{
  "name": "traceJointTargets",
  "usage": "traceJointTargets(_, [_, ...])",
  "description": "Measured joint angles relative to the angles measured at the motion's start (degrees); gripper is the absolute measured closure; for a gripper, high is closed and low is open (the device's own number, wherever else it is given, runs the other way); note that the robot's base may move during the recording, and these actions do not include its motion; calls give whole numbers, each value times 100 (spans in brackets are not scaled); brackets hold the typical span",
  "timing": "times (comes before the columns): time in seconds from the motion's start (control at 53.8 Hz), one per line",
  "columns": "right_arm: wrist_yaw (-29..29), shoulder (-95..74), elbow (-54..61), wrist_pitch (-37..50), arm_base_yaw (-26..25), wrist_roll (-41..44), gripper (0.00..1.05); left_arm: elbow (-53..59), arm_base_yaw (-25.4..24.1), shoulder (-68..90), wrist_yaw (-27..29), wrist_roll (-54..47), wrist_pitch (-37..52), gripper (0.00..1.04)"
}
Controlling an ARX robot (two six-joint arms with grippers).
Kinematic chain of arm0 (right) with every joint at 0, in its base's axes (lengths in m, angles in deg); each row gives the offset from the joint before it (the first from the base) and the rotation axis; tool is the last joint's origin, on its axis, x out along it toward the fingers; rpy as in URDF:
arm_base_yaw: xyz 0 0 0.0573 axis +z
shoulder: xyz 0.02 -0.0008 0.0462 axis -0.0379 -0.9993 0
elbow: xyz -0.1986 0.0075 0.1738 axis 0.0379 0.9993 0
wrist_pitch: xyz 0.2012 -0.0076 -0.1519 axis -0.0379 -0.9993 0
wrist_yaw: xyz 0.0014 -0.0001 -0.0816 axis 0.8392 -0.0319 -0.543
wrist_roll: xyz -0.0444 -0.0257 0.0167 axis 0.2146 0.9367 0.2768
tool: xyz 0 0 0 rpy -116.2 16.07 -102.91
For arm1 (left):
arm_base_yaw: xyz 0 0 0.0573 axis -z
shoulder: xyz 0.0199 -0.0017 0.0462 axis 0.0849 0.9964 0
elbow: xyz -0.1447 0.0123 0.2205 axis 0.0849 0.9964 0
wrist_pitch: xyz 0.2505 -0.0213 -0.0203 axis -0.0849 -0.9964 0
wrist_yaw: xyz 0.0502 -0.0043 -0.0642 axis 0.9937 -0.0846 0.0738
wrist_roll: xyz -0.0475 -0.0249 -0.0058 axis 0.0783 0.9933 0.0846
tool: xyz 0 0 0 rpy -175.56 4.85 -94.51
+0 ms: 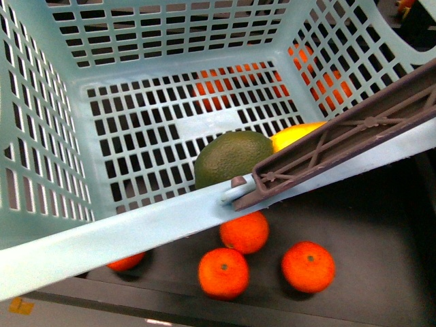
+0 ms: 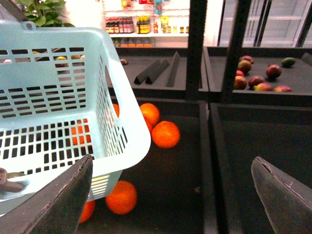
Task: Pick mango and avocado into basket
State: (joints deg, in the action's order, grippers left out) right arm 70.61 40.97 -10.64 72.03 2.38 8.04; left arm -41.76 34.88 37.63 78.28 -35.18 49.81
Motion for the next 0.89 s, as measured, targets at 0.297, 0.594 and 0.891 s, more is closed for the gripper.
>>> traceJointTargets(0.297, [0,-2,0,-4,-2,0,9,0,-7,4,79,-24,-2,91])
traceJointTargets(0.594, [28,0,0,-2,-11,0,9,0,-31,4,44,-11,-2,91])
traceJointTargets(0.891, [35,-2,2,-2,-13,0,9,0,-72,4,258,-66,4,91])
